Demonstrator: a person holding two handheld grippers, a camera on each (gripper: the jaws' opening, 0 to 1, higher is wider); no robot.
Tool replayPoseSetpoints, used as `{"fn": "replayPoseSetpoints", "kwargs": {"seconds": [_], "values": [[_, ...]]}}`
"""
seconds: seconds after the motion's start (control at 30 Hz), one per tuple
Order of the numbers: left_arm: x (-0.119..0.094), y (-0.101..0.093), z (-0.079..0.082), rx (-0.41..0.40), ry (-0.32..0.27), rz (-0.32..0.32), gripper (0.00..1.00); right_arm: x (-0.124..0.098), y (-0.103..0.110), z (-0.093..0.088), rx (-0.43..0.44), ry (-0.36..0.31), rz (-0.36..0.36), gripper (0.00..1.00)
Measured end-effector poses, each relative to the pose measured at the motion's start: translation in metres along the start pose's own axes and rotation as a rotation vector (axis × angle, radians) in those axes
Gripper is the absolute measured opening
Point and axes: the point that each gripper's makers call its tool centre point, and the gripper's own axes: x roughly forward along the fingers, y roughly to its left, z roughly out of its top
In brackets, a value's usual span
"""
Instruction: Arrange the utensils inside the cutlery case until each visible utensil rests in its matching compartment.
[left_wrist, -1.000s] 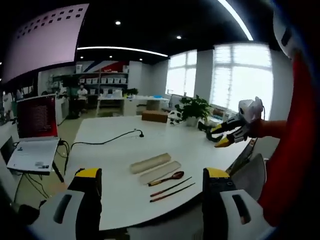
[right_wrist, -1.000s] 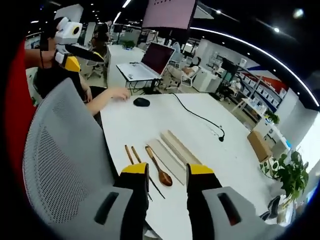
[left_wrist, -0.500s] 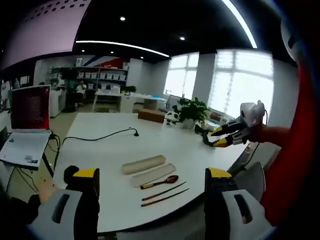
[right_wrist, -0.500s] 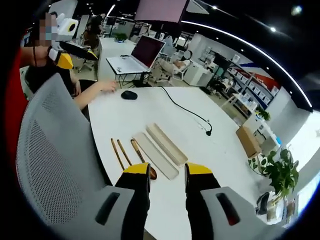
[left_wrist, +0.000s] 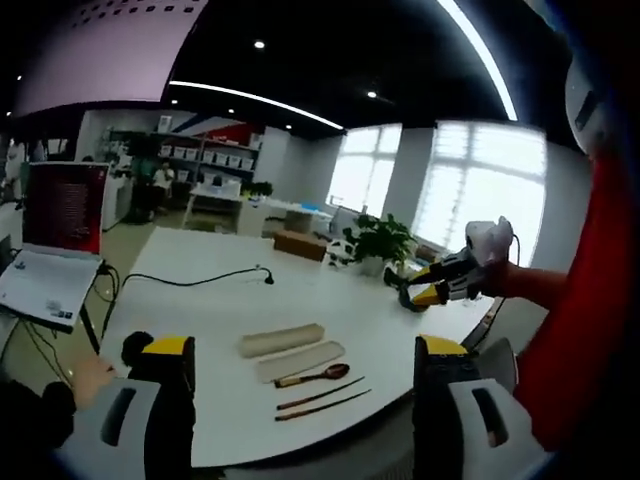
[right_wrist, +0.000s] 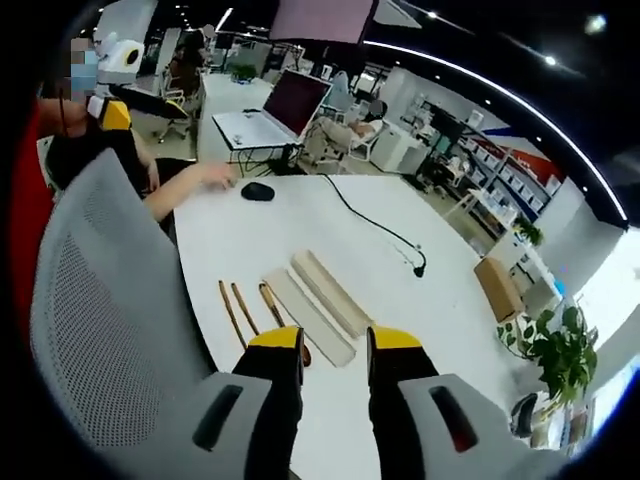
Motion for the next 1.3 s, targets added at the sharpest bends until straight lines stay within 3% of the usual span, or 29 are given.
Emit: {"fn": "replayPoseSetpoints", "kwargs": {"seconds": [0.03, 0.1, 0.23, 0.33, 0.37, 0.47, 0.53, 0.6, 0.67, 0.77, 0.93, 1.07, 1.23, 1.3], "values": [[0.001, 0.0, 0.0, 0.001, 0.008, -0.003, 0.93, 0.0, 0.008, 0.0, 0.037, 0.01, 0.033, 0.21], [0.001, -0.003, 0.009, 0.042, -0.017, -0.014, 0.92, 0.003, 0.015, 0.008, 0.035, -0.042, 0.07, 0.16], [0.002, -0.003, 0.01, 0.084, 0.018, -0.011, 0.89, 0.003, 0.021, 0.012, 0.029, -0.049, 0.065, 0.16], [-0.002, -0.003, 0.002, 0.17, 0.103, -0.005, 0.83, 0.003, 0.025, 0.012, 0.03, -0.043, 0.075, 0.16], [-0.003, -0.003, 0.002, 0.192, 0.104, 0.0, 0.81, 0.004, 0.025, 0.012, 0.026, -0.045, 0.078, 0.16], [-0.007, -0.007, 0.001, 0.172, 0.117, -0.025, 0.78, 0.007, 0.027, 0.006, 0.01, -0.021, 0.091, 0.18], [-0.01, 0.0, 0.001, 0.155, 0.12, 0.019, 0.82, 0.009, 0.028, 0.0, -0.007, -0.001, 0.096, 0.19], [-0.013, 0.001, 0.004, 0.136, 0.096, 0.026, 0.87, 0.012, 0.026, -0.003, -0.013, 0.01, 0.084, 0.23], [-0.015, -0.002, 0.005, 0.105, 0.081, 0.008, 0.87, 0.012, 0.027, -0.005, -0.01, 0.026, 0.085, 0.24], [-0.015, -0.002, 0.001, 0.118, 0.097, 0.01, 0.88, 0.012, 0.03, -0.005, 0.01, 0.017, 0.094, 0.21], [-0.013, -0.007, -0.001, 0.125, 0.096, 0.002, 0.98, 0.015, 0.033, -0.009, 0.011, 0.023, 0.082, 0.28], [-0.014, -0.011, -0.001, 0.128, 0.084, -0.007, 0.96, 0.016, 0.033, -0.003, 0.022, -0.002, 0.092, 0.27], [-0.018, -0.014, -0.005, 0.131, 0.101, 0.02, 0.95, 0.018, 0.039, 0.001, 0.031, -0.015, 0.118, 0.28], [-0.02, -0.01, -0.01, 0.156, 0.128, 0.045, 0.9, 0.021, 0.043, -0.001, 0.037, -0.01, 0.131, 0.27]]}}
